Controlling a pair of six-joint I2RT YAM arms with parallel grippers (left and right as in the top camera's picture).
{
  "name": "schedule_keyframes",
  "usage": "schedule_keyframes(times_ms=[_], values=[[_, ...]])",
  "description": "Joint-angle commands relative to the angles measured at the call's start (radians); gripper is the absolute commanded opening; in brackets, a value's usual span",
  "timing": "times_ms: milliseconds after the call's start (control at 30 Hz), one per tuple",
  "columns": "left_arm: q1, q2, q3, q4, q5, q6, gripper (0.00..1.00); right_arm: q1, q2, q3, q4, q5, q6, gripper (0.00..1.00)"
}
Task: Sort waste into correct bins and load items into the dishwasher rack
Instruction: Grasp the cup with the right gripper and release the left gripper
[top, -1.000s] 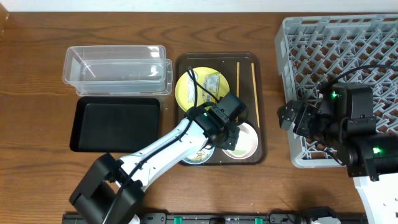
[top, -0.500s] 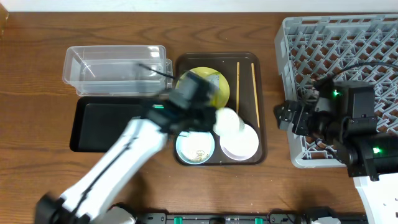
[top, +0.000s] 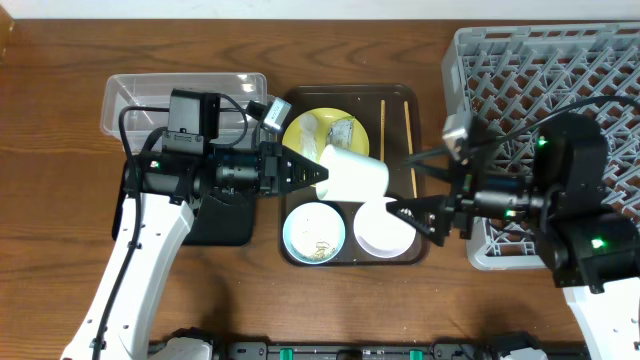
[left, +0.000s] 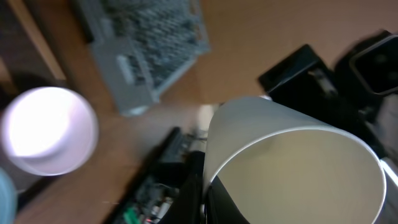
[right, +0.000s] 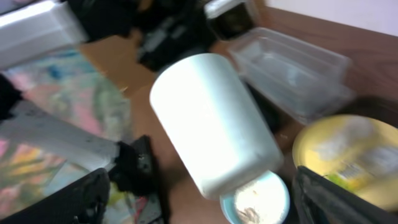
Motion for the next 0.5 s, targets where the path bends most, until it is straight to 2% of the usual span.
schedule_keyframes(times_ms=[0, 67, 200, 467], values=[[0.005, 0.000, 0.015, -0.001, 0.163, 0.028, 0.06, 0.067, 0.020, 0.015, 0.034, 0.017, 0.040, 0.88], [0.005, 0.000, 0.015, 0.003, 0.192, 0.027, 0.07, 0.106, 0.039, 0.015, 0.064, 0.084, 0.081, 0.90], [0.005, 0.000, 0.015, 0.013, 0.208, 0.027, 0.06, 0.165, 0.075, 0.016, 0.119, 0.086, 0.087, 0.89], [0.005, 0.000, 0.015, 0.013, 0.208, 0.027, 0.06, 0.166, 0.080, 0.016, 0.133, 0.085, 0.087, 0.74]])
